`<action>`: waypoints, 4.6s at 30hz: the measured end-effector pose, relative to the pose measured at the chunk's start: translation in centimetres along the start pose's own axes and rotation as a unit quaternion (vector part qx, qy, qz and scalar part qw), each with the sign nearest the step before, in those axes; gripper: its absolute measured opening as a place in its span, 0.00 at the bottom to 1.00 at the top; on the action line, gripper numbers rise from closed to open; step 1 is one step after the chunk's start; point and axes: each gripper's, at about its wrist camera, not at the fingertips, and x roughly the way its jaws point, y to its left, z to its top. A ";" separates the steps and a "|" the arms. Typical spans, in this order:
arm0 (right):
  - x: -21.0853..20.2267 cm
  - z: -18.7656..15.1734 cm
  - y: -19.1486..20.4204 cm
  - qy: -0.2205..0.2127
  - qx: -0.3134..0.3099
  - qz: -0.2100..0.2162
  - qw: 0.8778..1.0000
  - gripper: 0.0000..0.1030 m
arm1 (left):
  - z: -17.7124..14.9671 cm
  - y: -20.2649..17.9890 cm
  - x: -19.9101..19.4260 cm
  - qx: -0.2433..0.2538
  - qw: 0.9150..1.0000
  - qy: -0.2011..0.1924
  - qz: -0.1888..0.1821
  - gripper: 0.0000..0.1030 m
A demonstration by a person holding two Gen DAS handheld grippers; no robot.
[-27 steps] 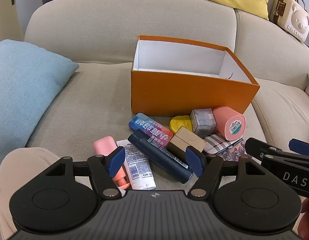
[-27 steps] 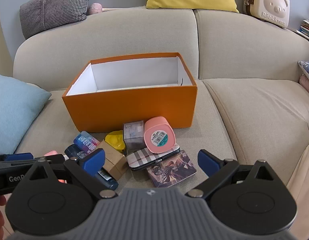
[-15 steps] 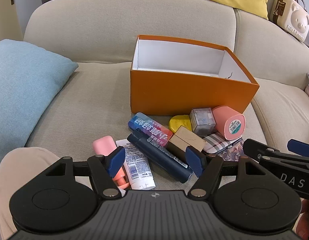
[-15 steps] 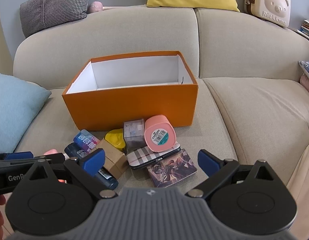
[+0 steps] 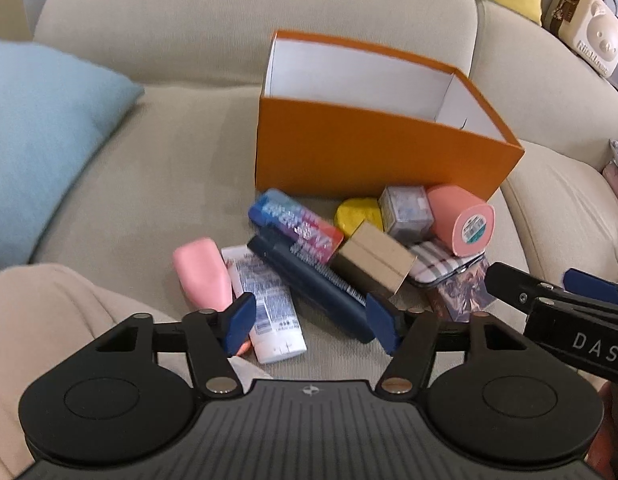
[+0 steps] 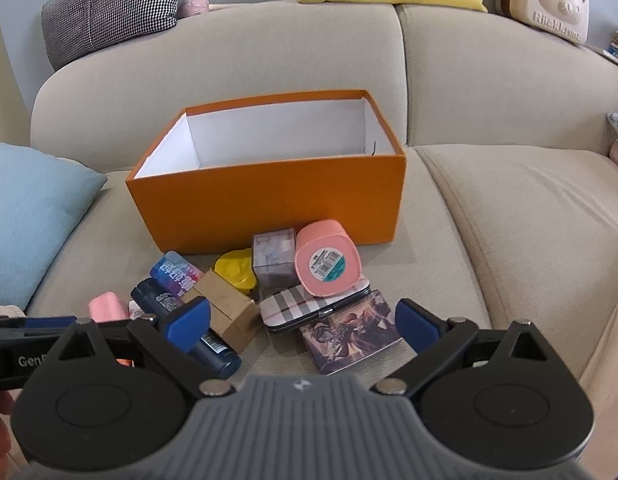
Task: Organize rigid objects
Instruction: 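Lower both grippers onto the pink bottle and white Vaseline tube, then lift the pink bottle with the left gripper while the right lifts the Vaseline tube, then lower the Vaseline tube into the orange box and open the right gripper while the left releases the pink bottle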
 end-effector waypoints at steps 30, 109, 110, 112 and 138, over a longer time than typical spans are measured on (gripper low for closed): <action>13.1 -0.8 9.9 0.206 -0.049 0.219 0.952 0.40 | 3.8 8.7 9.3 -0.083 0.984 0.151 0.042 0.49; 14.9 21.5 1.7 0.000 0.026 0.128 0.991 0.35 | 26.5 1.3 11.6 0.047 0.996 0.035 -0.060 0.48; 15.9 21.5 1.5 0.011 0.032 0.129 0.991 0.35 | 26.7 1.2 12.7 0.048 0.996 0.044 -0.057 0.48; 17.8 21.5 0.9 0.034 0.046 0.136 0.989 0.35 | 26.9 1.0 14.7 0.059 0.995 0.060 -0.046 0.48; 26.9 20.7 1.2 0.196 0.057 0.126 0.971 0.32 | 25.9 -0.3 18.4 0.212 0.974 0.067 0.038 0.55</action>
